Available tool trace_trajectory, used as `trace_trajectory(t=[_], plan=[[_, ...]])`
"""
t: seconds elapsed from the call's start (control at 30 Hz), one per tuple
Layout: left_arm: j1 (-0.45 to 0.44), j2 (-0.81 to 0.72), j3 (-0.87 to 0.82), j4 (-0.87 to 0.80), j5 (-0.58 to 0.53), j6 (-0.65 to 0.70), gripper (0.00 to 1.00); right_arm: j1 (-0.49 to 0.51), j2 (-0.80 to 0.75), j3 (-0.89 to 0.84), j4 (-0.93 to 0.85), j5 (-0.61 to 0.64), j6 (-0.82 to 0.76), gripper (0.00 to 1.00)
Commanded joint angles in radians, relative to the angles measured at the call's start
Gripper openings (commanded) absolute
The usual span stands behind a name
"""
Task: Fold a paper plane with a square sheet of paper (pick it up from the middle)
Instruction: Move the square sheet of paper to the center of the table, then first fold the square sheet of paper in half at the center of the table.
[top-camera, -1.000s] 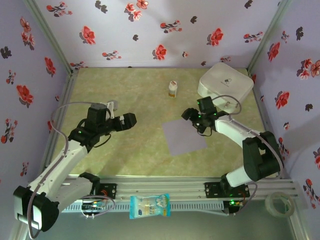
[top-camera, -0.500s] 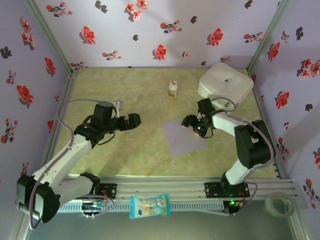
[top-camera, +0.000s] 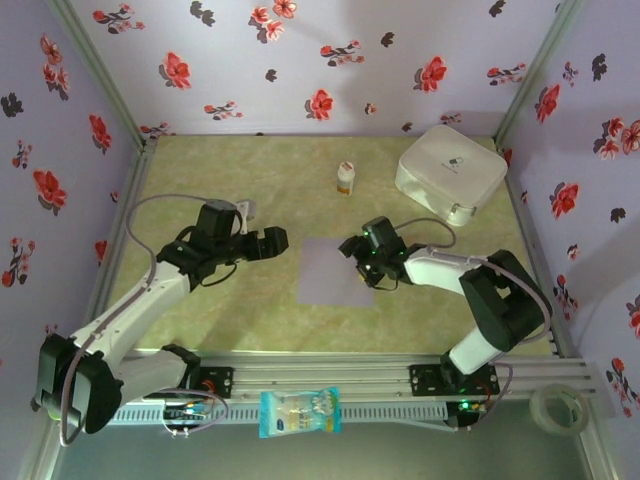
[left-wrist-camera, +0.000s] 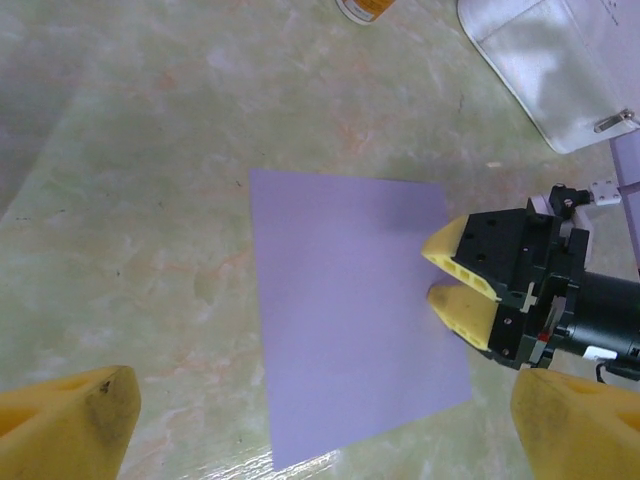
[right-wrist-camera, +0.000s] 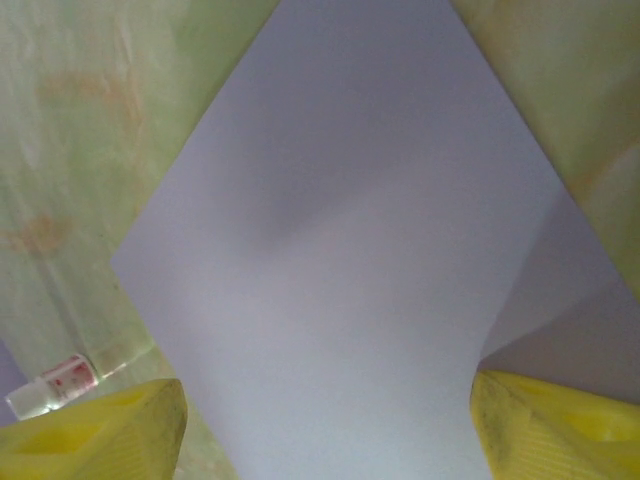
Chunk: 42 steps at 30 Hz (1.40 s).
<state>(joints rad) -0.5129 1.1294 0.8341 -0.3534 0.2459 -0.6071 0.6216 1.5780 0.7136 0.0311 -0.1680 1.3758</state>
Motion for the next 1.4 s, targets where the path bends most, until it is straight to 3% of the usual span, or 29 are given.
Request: trace_trajectory(t=[0.0,0.17,0.3,0.47,0.67,0.8,0.97,1.37], plan=[[-0.025,0.025,0.045,-0.022,-0.009,0.018,0.94,0.058,0.029,-0.023,-0.021,0.06,0.174,0.76],[-0.063,0.081,0.084,-0.064,-0.043,0.03,0.9,0.083,-0.029,0.003,-0.012,0.08,0.165,0.78],[-0.105,0.16,0.147,-0.132,-0.082,0.042,0.83,0.042,-0.153,0.006,-0.147,0.168,0.084,0.79],[-0.181,0.317,0.256,-0.203,-0.131,0.016,0.72,-0.064,-0.339,-0.061,-0.286,0.276,-0.006,0.79],[-0.288,0.573,0.43,-0.299,-0.18,-0.156,0.63,-0.23,-0.487,-0.142,-0.351,0.247,-0.114,0.8],[-0.367,0.734,0.605,-0.47,-0.272,-0.183,0.65,-0.278,-0.513,-0.142,-0.385,0.214,-0.18,0.81],[-0.42,0.877,0.74,-0.558,-0.29,-0.218,0.67,-0.286,-0.476,-0.122,-0.376,0.182,-0.24,0.85],[-0.405,0.969,0.806,-0.617,-0.332,-0.283,0.73,-0.288,-0.394,-0.08,-0.335,0.102,-0.343,0.95]])
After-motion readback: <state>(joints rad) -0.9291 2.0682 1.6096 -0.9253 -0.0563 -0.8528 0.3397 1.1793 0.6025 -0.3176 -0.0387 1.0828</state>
